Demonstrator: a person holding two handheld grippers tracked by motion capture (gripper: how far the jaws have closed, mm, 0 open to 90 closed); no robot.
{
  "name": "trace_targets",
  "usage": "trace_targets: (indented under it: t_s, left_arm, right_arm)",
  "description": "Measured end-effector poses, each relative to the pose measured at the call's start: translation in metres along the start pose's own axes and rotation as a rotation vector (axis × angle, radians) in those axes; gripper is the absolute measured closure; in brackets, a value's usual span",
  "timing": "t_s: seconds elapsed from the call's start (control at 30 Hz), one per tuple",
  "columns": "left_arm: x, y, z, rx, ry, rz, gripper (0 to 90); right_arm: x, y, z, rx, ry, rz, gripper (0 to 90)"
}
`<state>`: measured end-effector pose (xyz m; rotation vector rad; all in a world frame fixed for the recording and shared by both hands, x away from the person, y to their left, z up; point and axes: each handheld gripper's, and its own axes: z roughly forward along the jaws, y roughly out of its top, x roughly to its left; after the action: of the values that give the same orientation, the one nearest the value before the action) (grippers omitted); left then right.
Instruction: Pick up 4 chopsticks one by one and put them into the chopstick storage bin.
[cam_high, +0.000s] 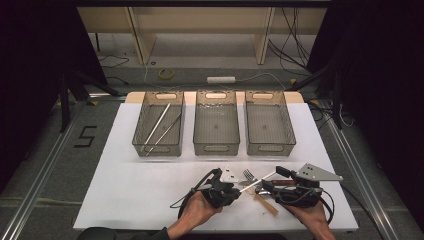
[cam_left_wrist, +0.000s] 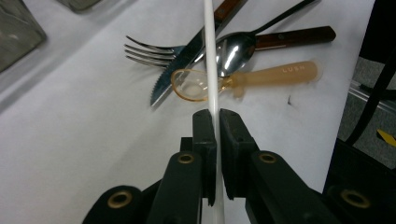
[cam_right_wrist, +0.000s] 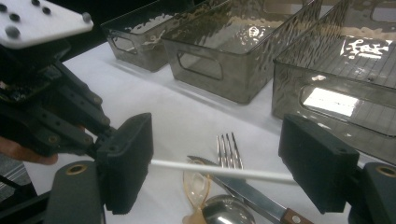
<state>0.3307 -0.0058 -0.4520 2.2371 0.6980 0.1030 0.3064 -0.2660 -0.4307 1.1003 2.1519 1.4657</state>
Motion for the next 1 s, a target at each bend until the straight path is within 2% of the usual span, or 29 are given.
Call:
trace_targets:
  t_s: [0.33, 0.37, 0.63, 0.83, 1.0]
  left_arm:
    - [0.019, 0.007, -0.033, -0.059, 0.006, -0.025, 85.1]
    - [0.021, 0.007, -0.037, -0.052, 0.002, -0.025, 85.2]
    - [0.038, 0.006, -0.067, -0.103, 0.031, -0.045, 85.1]
    - [0.062, 0.0, -0.097, -0.153, 0.081, -0.091, 85.1]
    - [0.086, -0.004, -0.124, -0.205, 0.15, -0.135, 85.1]
  right_arm:
    - [0.0, 0.0, 0.0, 0.001, 0.001, 0.001, 27.3]
    - [0.0, 0.0, 0.0, 0.003, 0.001, 0.001, 27.3]
    - [-0.001, 0.0, 0.001, 0.005, -0.001, 0.003, 27.3]
    - [-0.001, -0.001, 0.0, 0.005, -0.001, 0.003, 27.3]
    - [-0.001, -0.001, 0.001, 0.005, -0.001, 0.004, 27.3]
